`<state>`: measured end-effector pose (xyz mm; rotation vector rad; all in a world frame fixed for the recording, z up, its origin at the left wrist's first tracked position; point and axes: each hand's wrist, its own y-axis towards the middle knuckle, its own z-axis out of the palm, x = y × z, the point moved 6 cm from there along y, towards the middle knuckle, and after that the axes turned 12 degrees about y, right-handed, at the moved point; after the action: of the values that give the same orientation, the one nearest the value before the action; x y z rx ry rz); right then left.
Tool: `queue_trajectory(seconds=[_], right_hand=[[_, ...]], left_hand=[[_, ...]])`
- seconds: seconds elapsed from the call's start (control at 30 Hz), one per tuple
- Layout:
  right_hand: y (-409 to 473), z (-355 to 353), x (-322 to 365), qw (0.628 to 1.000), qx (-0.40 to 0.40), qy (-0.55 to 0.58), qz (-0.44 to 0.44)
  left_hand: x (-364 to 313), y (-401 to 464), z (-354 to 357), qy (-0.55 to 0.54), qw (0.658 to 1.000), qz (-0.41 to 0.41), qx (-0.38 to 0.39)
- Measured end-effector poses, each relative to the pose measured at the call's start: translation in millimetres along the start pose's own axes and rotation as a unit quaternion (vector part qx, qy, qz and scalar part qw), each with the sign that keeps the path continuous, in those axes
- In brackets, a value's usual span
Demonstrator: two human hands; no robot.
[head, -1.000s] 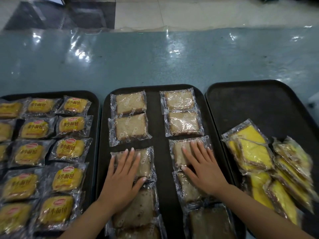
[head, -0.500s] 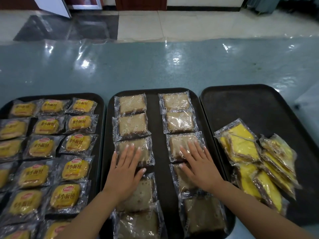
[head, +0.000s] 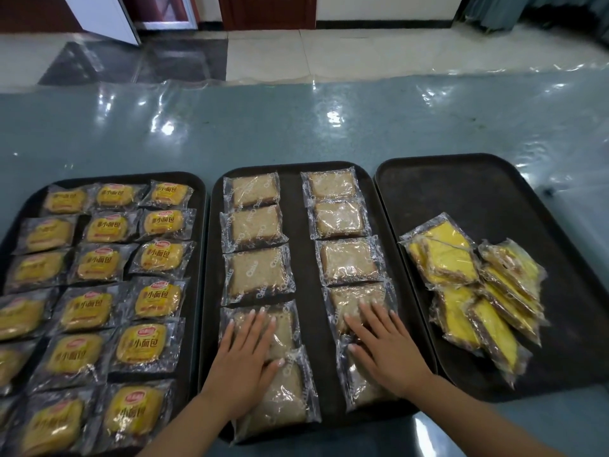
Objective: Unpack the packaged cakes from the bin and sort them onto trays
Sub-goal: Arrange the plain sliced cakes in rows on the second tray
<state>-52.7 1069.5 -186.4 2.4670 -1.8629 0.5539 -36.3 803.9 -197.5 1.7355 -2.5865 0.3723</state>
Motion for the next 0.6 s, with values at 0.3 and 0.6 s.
queue_trajectory(seconds=[0.3, 0.6], right_hand=[[-7.2, 0.8, 1.7, 1.0, -0.022, -0.004, 0.005], [-57.6, 12.8, -2.7, 1.0, 0.008, -0.018, 0.015]], left_hand=[[-3.9, 3.2, -11.5, -0.004, 0.999, -0.017, -0.034], [-17.6, -55.5, 5.4, 0.003, 0.999, 0.031, -0.022]])
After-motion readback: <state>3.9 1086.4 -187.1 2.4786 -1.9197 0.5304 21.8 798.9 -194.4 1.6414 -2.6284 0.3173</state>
